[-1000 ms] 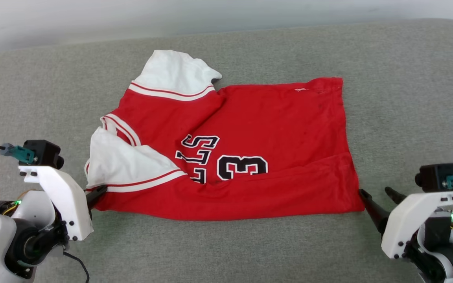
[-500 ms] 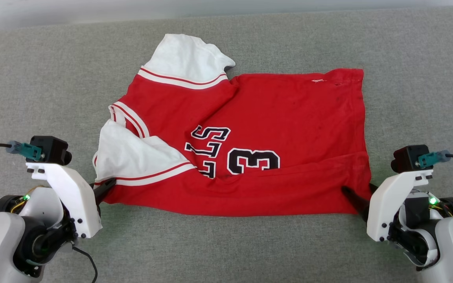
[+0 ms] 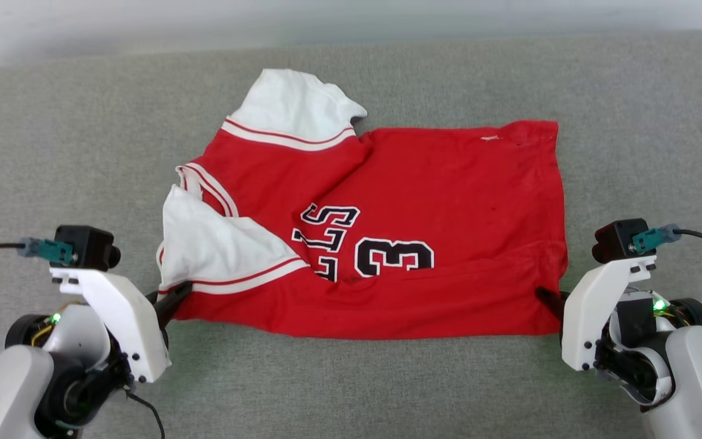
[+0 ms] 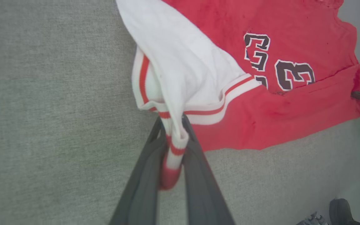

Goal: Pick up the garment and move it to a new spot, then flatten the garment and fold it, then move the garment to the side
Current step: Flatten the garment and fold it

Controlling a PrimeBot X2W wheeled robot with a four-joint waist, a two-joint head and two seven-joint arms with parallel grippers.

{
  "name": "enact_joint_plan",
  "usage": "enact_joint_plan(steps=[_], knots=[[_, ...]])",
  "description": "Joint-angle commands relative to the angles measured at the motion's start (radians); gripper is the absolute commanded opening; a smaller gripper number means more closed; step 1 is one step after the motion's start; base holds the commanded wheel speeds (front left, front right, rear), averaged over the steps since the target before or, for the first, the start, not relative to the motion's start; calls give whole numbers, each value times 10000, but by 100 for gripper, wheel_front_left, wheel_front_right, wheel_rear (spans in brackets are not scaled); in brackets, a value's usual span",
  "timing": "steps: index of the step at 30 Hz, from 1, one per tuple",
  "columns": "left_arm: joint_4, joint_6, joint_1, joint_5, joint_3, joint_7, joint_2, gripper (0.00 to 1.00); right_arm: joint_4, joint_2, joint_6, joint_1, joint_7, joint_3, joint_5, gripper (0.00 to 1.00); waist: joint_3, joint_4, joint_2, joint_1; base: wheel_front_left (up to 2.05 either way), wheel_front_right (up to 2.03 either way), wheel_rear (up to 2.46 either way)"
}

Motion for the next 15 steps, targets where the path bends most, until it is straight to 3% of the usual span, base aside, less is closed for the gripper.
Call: enact_joint_plan(steps=[1, 15], knots=[[-110, 67, 289, 108, 45, -193, -9, 0, -66, -133, -4, 126, -62, 82, 108, 0, -400, 48, 0, 0, 0, 0, 0], [-1120, 963, 2337, 123, 379, -744, 261, 0, -1016, -625, -4, 1387, 433, 116, 454, 0, -1702, 193, 0, 0, 0, 0, 0]])
